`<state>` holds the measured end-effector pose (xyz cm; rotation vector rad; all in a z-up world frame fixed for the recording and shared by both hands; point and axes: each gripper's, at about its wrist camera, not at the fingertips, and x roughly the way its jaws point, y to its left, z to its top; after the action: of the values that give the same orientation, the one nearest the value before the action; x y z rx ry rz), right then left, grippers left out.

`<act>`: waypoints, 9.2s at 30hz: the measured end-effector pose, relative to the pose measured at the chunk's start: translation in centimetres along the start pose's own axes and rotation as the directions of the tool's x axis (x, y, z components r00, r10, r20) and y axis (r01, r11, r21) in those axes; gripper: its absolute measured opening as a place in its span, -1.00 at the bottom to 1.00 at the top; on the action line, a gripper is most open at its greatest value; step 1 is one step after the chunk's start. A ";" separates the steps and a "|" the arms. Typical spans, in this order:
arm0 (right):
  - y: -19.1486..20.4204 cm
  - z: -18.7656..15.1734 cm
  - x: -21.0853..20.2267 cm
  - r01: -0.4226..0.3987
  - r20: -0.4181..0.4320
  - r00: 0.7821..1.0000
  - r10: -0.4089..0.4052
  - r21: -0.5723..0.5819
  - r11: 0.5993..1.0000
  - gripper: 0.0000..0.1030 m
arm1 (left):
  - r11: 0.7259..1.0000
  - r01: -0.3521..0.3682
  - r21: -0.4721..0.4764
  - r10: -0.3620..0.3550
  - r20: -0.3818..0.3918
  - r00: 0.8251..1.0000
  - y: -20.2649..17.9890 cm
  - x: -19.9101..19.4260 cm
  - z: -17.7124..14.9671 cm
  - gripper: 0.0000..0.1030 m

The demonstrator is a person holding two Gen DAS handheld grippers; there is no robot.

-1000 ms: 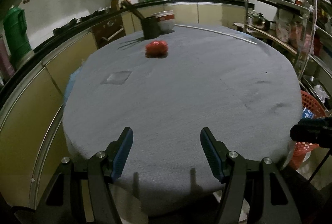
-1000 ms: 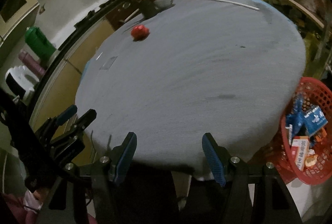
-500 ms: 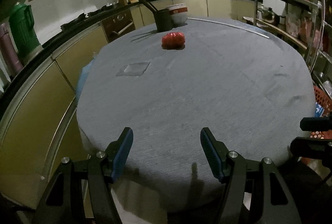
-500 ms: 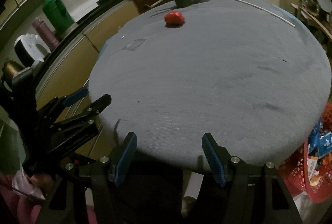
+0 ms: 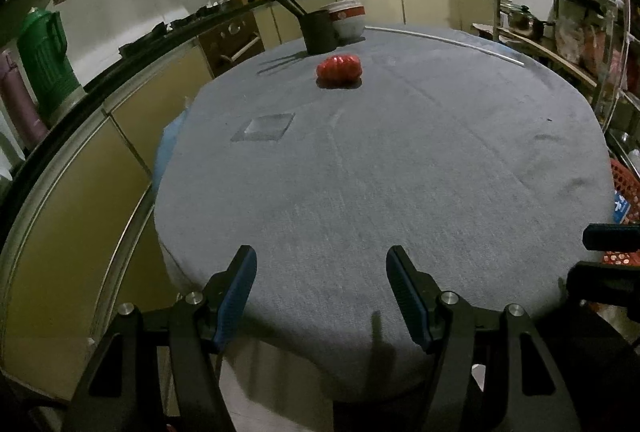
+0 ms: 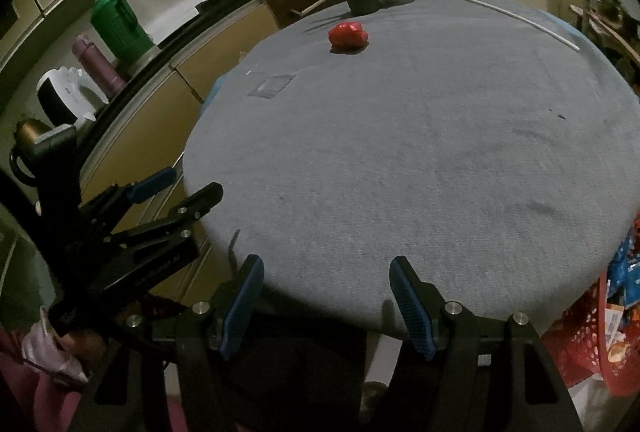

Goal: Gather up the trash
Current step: 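Move both open tools back over the table toward the red bag, then grasp the red plastic bag with the right tool, then grasp the clear plastic tray with the left tool while the right tool lifts the bag, then carry the red bag and clear tray over the red basket, then lower the red bag and clear tray into the basket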

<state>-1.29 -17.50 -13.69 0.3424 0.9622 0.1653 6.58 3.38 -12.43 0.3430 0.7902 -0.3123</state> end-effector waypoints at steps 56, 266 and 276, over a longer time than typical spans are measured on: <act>-4.0 22.9 12.5 -0.021 0.120 0.992 0.023 -0.017 1.000 0.34 | 0.948 -0.074 -0.309 0.027 -0.154 0.988 10.5 12.9 10.9 0.32; -30.5 -13.2 -22.8 0.089 0.410 0.824 -0.391 0.588 0.804 0.12 | 0.777 0.333 0.535 -0.304 -0.145 0.942 -39.5 -7.7 9.3 0.04; -30.6 -13.4 -22.8 0.082 0.408 0.826 -0.389 0.595 0.800 0.12 | 0.774 0.335 0.537 -0.301 -0.152 0.941 -39.9 -7.5 9.1 0.04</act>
<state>-25.60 -49.85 -13.99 0.7545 0.4848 -0.4520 -8.44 -35.14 -8.29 0.7760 0.8036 -0.8696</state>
